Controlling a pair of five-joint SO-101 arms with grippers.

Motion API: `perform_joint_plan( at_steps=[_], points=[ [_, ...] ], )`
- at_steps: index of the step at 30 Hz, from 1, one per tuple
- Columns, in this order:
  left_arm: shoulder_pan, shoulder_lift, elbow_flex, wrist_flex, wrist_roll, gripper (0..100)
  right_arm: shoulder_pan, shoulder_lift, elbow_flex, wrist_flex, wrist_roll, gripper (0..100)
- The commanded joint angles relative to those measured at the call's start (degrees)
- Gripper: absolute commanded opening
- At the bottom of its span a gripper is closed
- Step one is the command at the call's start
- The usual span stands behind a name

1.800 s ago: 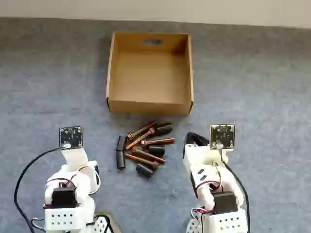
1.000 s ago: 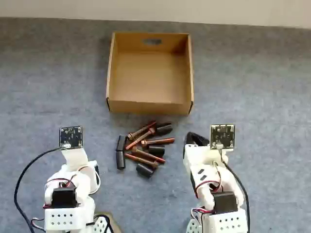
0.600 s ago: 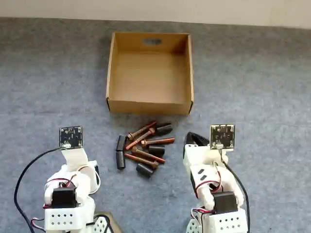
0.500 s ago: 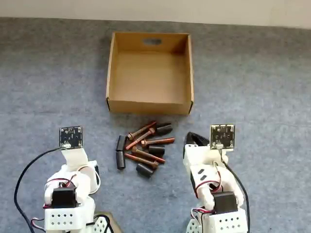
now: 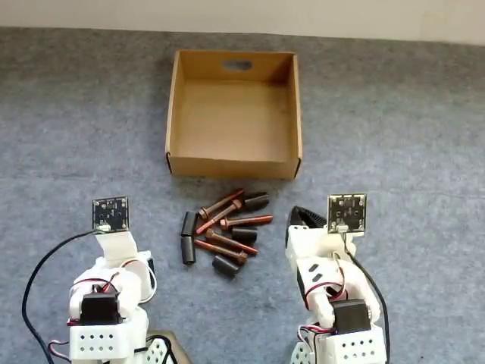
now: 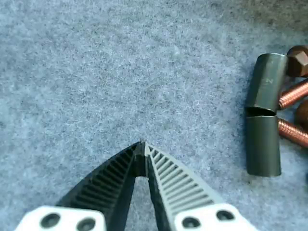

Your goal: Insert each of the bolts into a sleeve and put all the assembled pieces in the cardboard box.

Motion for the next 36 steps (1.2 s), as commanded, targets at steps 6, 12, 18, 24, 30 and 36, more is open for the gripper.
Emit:
perform_joint_plan(
  at_steps=[6, 12, 18, 24, 30, 36],
  points=[
    [-0.75, -0.48, 1.1, 0.09, 0.44, 1, 0.66, -0.22, 8.04, -0.66, 0.53, 0.6],
    [-0.75, -0.48, 1.1, 0.09, 0.44, 1, 0.66, -0.22, 8.04, -0.66, 0.53, 0.6],
    [-0.75, -0.48, 1.1, 0.09, 0.44, 1, 0.66, -0.22, 8.04, -0.66, 0.53, 0.6],
    [-0.75, -0.48, 1.1, 0.09, 0.44, 1, 0.57, -0.22, 8.04, -0.66, 0.09, 0.6],
    [-0.75, -0.48, 1.1, 0.09, 0.44, 1, -4.79, -0.22, 8.04, -0.66, 0.09, 0.6],
    [-0.75, -0.48, 1.1, 0.09, 0.44, 1, -6.81, -0.22, 8.04, -0.66, 0.18, 0.6]
  ],
)
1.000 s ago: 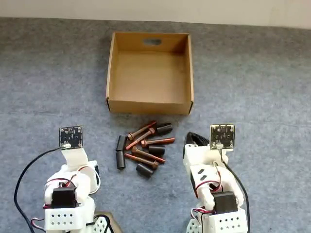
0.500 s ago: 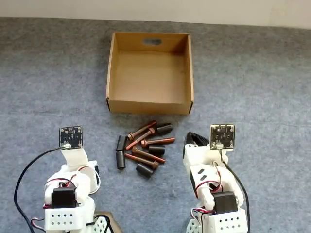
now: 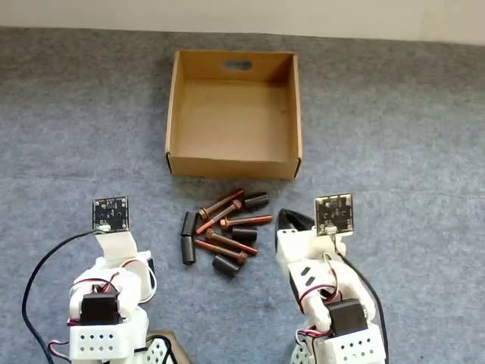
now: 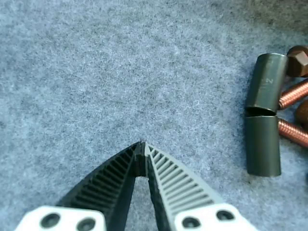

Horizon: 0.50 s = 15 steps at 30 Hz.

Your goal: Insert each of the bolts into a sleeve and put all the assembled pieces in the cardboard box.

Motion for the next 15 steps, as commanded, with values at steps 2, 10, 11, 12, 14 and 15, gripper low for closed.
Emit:
perform_joint_plan(
  at_steps=[2, 10, 11, 12, 14, 15],
  points=[
    [-0.75, -0.48, 1.1, 0.09, 0.44, 1, -0.4, -0.31, 8.04, -0.66, 0.44, 0.6],
    [-0.75, -0.48, 1.1, 0.09, 0.44, 1, 4.09, -0.22, 5.14, 5.14, 6.68, 0.6],
    [-0.75, -0.48, 1.1, 0.09, 0.44, 1, 2.86, -0.22, 4.0, 7.43, 9.49, 0.6],
    [-0.75, -0.48, 1.1, 0.09, 0.44, 1, 1.63, -0.22, 3.38, 9.36, 11.6, 0.6],
    [-0.75, -0.48, 1.1, 0.09, 0.44, 1, 0.66, -0.22, 3.47, 11.21, 11.87, 0.6],
    [-0.75, -0.48, 1.1, 0.09, 0.44, 1, 0.75, -0.22, 4.53, 11.12, 11.34, 0.6]
  ],
)
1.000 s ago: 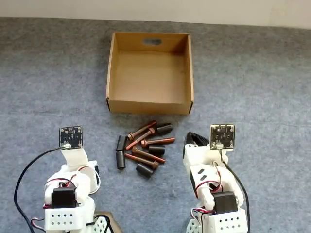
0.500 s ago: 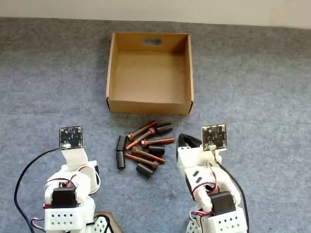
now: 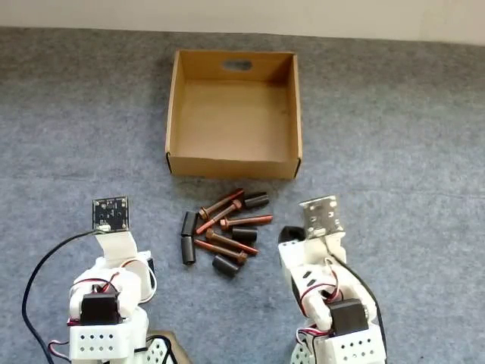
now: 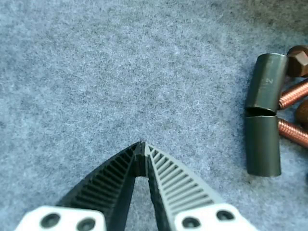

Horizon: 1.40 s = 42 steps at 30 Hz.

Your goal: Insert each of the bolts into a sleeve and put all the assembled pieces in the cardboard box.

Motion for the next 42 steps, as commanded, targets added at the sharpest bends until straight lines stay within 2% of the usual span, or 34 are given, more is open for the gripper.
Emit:
perform_joint_plan(
  at_steps=[1, 26, 30, 39, 42],
  points=[
    [-0.75, -0.48, 1.1, 0.09, 0.44, 1, -0.92, -0.22, 6.02, 1.19, 0.88, 0.6],
    [-0.75, -0.48, 1.1, 0.09, 0.44, 1, 1.1, -0.31, 5.93, 2.86, 0.79, 0.6],
    [-0.75, -0.48, 1.1, 0.09, 0.44, 1, 5.05, -0.4, 3.65, 6.46, 0.7, 0.6],
    [-0.75, -0.48, 1.1, 0.09, 0.44, 1, 5.23, -0.31, 3.65, 6.73, 0.88, 0.6],
    [-0.57, -0.48, 1.1, 0.09, 0.44, 1, 5.67, -0.31, 3.74, 7.25, 3.34, 0.6]
  ],
)
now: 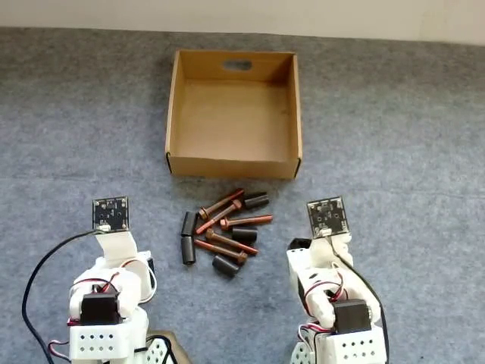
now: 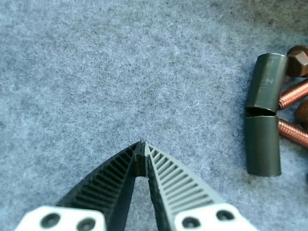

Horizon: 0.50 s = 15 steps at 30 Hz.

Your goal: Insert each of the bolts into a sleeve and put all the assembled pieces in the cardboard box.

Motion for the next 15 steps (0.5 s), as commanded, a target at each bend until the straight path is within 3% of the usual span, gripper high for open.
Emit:
perform_joint_plan(
  at_steps=[1, 8, 15],
  points=[
    [-0.57, -0.48, 1.1, 0.09, 0.44, 1, 0.48, -0.31, 3.74, 0.92, 3.34, 0.6],
    [-0.57, -0.48, 1.1, 0.09, 0.44, 1, -0.57, -0.31, 3.38, 0.84, 3.52, 0.9],
    [-0.57, -0.48, 1.1, 0.09, 0.44, 1, -9.89, -0.31, 1.01, -1.63, 3.43, 20.0]
  ],
)
